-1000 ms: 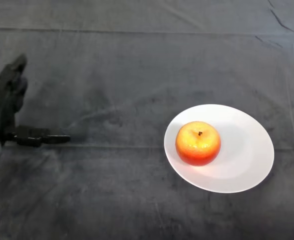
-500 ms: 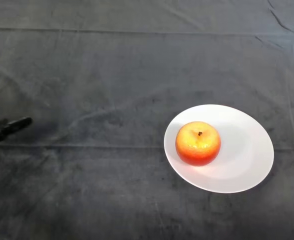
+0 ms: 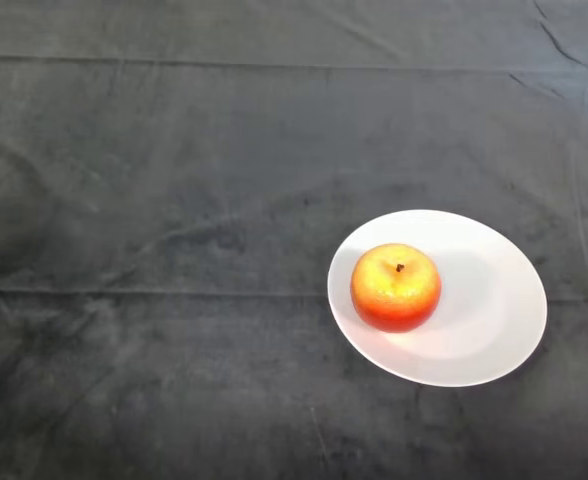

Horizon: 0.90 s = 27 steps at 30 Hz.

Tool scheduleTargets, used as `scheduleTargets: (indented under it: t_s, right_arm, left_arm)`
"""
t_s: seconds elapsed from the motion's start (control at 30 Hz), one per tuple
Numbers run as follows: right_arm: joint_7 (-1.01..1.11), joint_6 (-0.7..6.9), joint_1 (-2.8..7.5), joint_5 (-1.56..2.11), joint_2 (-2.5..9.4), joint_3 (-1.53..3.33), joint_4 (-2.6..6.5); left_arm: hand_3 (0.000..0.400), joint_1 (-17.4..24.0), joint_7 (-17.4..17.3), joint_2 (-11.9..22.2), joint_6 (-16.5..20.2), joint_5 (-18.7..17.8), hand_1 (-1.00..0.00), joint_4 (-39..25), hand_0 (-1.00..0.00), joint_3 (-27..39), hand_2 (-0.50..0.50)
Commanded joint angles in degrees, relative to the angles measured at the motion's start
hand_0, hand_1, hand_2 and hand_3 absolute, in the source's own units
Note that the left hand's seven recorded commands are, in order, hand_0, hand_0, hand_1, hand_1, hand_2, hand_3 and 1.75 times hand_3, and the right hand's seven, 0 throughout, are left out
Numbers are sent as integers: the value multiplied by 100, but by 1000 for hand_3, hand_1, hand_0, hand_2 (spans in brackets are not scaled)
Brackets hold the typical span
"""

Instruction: Move the apple to the plate

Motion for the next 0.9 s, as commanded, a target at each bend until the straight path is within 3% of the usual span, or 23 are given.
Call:
scheduleTargets:
  t_s: [0.03,0.37,0.9]
  right_arm:
    - [-19,-19,5,-7,-63,-70,-12]
    - [-15,-18,2,-6,-66,-72,-4]
    - [-12,-19,0,-6,-69,-73,3]
  left_arm:
    - [0,302,-10,413,104,-109,0,193,0,154,0]
    - [0,399,159,508,149,-358,0,172,0,592,0]
    - [0,394,338,431,183,-300,0,103,0,732,0]
